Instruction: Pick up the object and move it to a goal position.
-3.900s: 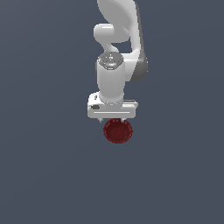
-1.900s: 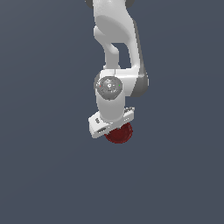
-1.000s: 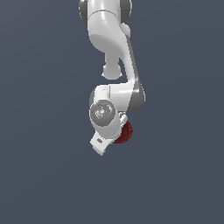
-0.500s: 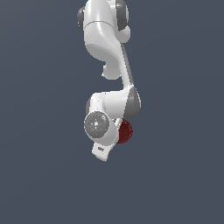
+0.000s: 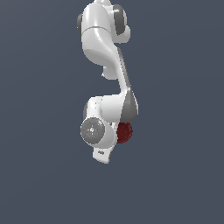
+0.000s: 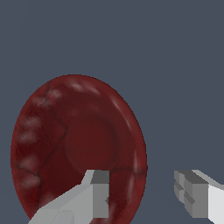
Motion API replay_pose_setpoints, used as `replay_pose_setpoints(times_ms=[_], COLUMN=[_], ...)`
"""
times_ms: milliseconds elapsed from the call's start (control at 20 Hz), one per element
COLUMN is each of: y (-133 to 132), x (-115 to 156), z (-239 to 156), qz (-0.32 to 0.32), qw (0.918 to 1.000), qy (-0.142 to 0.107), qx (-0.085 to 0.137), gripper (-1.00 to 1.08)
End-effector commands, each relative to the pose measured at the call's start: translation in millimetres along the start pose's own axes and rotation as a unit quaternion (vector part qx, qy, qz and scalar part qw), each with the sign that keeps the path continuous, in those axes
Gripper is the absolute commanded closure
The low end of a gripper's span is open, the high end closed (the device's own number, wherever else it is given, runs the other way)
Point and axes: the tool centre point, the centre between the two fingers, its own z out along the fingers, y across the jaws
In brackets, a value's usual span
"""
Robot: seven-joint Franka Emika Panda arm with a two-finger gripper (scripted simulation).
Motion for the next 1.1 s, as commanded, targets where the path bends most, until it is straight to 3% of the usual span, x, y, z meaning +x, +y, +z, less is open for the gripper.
replay_pose_setpoints(times_ms=[0, 850, 900, 1050], y=[1, 0, 0, 0], x=[0, -1, -1, -1], z=[1, 31, 31, 31], qz=[-0.008, -0.011, -0.011, -0.011], qw=[1.0000, 0.9999, 0.9999, 0.9999], qy=[0.001, 0.002, 0.002, 0.002], qx=[0.002, 0.003, 0.003, 0.003], gripper=[-0.20, -0.20, 1.08, 1.08])
